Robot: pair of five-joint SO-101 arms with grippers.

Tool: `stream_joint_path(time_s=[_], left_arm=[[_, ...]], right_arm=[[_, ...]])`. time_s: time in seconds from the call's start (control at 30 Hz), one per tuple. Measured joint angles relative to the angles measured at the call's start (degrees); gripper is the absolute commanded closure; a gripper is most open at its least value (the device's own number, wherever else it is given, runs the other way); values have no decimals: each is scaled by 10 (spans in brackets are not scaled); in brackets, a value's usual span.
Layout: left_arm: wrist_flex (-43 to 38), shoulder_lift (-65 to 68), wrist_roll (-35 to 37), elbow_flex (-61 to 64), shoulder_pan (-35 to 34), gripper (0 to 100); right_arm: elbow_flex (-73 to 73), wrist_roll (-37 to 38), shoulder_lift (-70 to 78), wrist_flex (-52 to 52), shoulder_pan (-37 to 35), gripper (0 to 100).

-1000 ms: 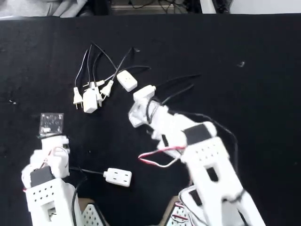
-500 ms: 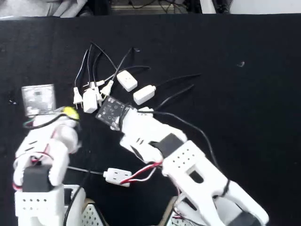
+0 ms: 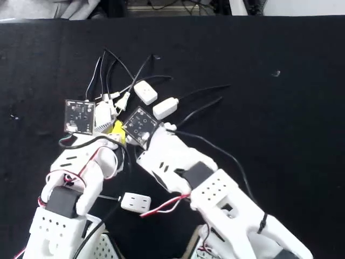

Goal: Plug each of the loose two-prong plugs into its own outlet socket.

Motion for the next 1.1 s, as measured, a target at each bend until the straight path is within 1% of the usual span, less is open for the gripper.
stream_joint_path(time_s=[0.2, 0.4, 0.6, 0.7, 0.93, 1.1], left_arm=[[-4, 0, 0, 17, -2, 966], [-48, -4, -4, 68, -3, 966], [-51, -1, -12, 73, -3, 966], [-54, 3, -13, 80, -3, 966], [-54, 3, -14, 84, -30, 966], [-54, 4, -14, 97, -31, 966]], right_arm=[[1, 0, -9, 0, 0, 988], [2, 0, -9, 0, 0, 988], [2, 0, -9, 2, -1, 988], [-4, 0, -9, 31, -1, 988], [-25, 0, -9, 55, -4, 988], [-48, 0, -10, 65, -2, 988]])
